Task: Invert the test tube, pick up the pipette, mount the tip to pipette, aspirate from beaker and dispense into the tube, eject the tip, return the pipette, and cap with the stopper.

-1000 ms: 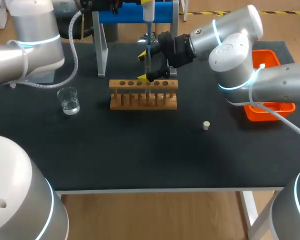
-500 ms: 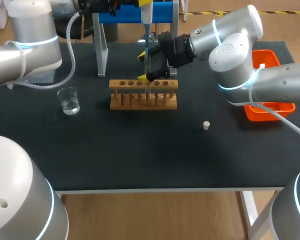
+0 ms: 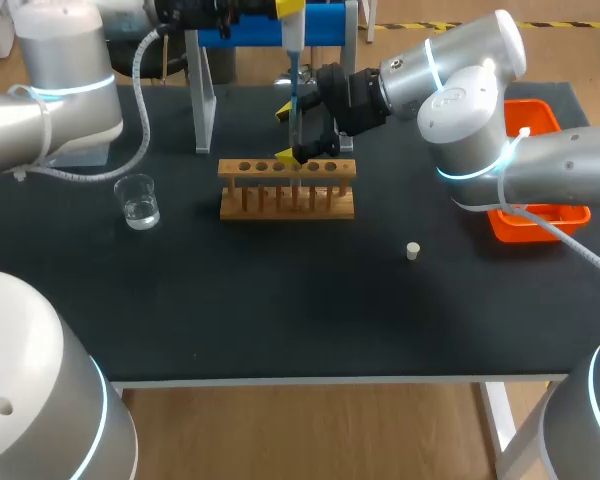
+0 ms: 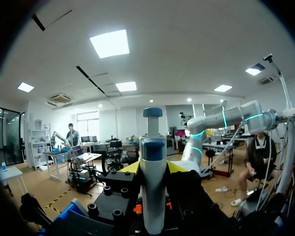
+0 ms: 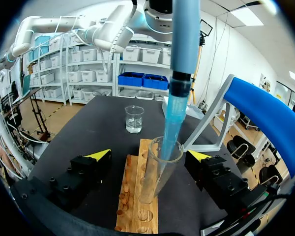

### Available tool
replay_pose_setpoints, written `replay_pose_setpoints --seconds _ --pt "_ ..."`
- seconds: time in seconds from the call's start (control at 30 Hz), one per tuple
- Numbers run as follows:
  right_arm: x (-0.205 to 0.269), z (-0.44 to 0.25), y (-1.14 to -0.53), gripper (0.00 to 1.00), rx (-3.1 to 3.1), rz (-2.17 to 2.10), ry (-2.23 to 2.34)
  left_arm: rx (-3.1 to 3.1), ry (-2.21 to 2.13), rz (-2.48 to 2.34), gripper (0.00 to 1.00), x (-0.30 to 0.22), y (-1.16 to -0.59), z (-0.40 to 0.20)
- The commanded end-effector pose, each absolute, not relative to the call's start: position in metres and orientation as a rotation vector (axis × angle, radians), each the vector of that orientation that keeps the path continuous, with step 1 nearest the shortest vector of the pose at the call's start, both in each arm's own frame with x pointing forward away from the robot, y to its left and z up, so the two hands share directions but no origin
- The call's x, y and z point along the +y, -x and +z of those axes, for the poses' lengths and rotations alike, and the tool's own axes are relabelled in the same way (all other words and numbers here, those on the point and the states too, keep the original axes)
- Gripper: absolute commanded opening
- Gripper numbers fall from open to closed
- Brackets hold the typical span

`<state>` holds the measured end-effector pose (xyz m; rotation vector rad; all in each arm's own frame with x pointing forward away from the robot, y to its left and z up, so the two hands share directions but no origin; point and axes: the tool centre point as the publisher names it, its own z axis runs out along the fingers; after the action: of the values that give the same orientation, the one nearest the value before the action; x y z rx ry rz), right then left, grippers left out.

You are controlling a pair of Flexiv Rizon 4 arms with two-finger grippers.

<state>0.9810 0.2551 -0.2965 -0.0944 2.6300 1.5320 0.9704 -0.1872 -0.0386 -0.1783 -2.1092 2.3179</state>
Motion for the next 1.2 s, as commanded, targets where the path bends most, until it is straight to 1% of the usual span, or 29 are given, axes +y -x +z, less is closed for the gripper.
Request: replay_pose_setpoints --seconds 0.03,1.2 --pt "0.255 -0.296 -0.981 1.0 2.634 1.53 0.096 -2.102 0.199 2.311 0.0 -0.189 -0.974 -0.04" --pt "0.255 -0.296 -0.981 1.0 2.634 1.53 0.096 -2.071 0.171 2.308 0.0 -0.189 -0.974 -0.055"
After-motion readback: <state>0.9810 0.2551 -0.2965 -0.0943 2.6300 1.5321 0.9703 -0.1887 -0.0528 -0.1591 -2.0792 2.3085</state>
